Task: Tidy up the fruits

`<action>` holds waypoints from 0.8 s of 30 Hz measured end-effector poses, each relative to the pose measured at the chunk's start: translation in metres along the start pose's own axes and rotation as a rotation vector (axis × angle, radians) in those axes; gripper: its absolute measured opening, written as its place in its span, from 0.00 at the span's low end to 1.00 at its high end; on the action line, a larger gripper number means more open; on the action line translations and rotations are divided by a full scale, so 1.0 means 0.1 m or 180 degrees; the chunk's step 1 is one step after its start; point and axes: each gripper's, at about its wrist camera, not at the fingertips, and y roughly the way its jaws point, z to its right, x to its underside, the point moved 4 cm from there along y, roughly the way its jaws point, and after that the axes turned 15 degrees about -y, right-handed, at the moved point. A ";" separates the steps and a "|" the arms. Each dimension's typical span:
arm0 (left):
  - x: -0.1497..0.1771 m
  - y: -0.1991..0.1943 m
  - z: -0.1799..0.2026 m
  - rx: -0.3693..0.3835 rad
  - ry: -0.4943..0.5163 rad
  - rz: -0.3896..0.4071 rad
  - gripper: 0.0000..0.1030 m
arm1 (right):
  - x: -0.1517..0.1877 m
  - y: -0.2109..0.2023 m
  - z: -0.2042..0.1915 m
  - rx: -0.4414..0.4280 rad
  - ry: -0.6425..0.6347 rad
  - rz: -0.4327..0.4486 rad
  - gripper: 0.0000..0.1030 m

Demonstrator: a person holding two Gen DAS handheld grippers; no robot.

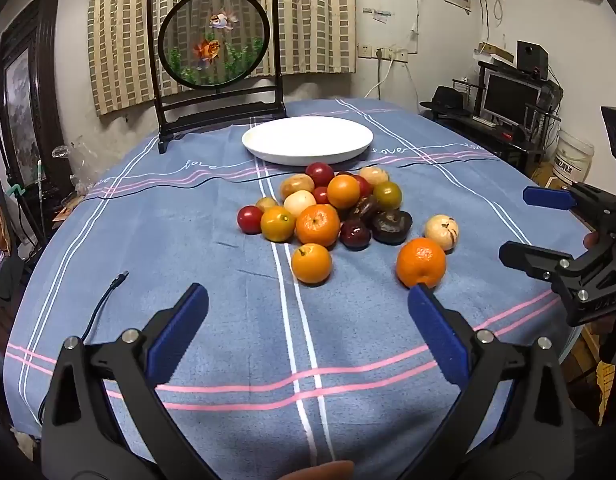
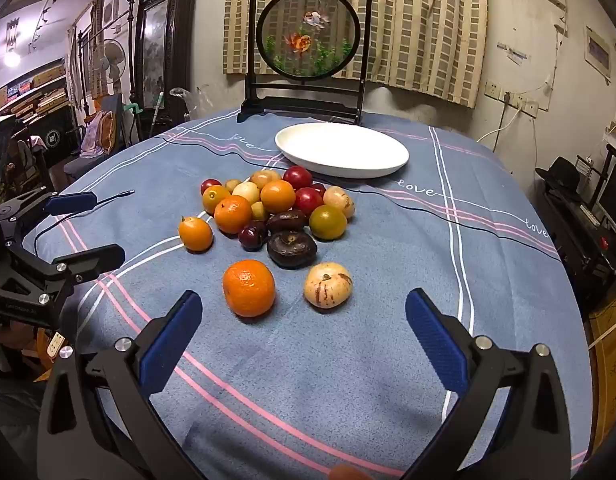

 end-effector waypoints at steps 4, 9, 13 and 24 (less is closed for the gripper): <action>0.00 0.03 0.00 0.0014 -0.0019 -0.0045 0.98 | 0.00 -0.02 -0.02 -0.0009 -0.0009 0.0016 0.99; -0.01 0.00 -0.03 0.0016 -0.0044 -0.0075 0.98 | 0.02 0.04 0.03 -0.0015 0.0032 -0.0019 0.99; 0.00 0.03 -0.02 0.0015 -0.0034 -0.0056 0.98 | 0.02 0.02 0.03 -0.0017 0.0028 -0.0017 0.99; 0.00 0.04 -0.04 0.0031 -0.0063 -0.0073 0.98 | 0.01 -0.01 0.01 -0.0019 0.0031 -0.0025 0.99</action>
